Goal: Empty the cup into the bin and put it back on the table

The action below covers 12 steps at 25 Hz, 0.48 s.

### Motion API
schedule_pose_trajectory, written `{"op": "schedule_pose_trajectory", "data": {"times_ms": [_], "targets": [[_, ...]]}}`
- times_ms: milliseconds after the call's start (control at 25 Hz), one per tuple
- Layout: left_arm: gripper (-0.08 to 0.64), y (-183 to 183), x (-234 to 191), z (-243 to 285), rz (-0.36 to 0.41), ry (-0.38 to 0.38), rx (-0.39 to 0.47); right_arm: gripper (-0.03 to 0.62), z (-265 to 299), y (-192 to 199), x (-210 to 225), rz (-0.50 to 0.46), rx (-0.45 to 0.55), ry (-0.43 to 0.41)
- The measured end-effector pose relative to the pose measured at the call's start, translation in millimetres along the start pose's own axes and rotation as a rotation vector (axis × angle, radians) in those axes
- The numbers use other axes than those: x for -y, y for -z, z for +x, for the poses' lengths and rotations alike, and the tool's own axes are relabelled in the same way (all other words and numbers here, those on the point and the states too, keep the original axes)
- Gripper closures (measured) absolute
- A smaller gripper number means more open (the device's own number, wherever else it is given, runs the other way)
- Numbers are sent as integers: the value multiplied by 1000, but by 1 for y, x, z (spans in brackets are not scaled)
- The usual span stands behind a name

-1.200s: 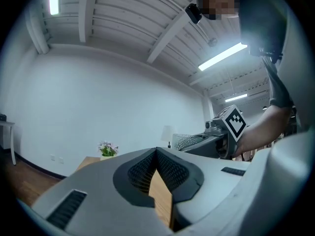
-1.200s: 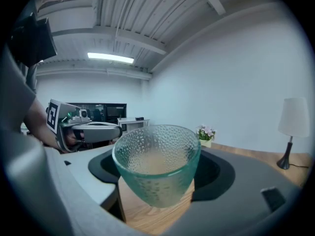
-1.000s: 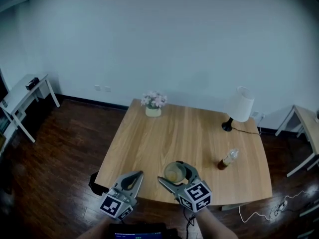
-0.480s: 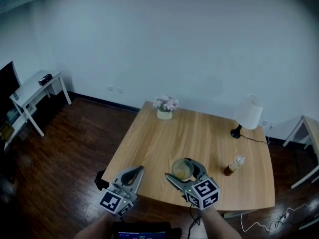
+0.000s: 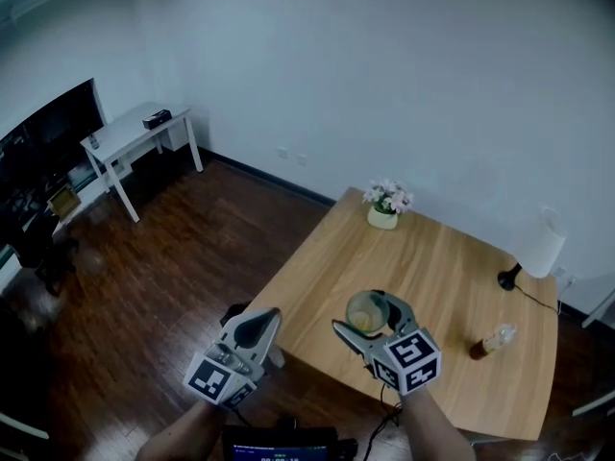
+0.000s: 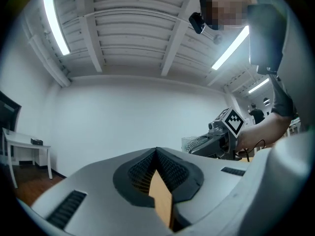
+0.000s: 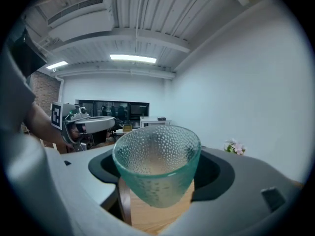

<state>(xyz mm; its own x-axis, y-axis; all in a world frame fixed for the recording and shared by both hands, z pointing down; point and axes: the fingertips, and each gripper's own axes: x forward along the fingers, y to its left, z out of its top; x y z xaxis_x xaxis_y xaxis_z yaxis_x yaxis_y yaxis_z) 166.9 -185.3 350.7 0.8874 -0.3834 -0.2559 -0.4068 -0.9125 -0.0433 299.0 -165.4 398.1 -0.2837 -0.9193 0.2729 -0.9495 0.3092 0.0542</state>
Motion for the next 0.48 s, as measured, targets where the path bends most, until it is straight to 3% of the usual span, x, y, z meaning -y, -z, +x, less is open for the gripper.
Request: {"op": "schedule_pose_trajectory", "data": {"times_ms": [240,480], "targets": [[568,-16,-36,-41,55,-139,15,190,38,-19,-32,-25,12,-113],[568,-30,-74,-74,69,-202,16,190,79,-37,-63,-43,13,-171]]}}
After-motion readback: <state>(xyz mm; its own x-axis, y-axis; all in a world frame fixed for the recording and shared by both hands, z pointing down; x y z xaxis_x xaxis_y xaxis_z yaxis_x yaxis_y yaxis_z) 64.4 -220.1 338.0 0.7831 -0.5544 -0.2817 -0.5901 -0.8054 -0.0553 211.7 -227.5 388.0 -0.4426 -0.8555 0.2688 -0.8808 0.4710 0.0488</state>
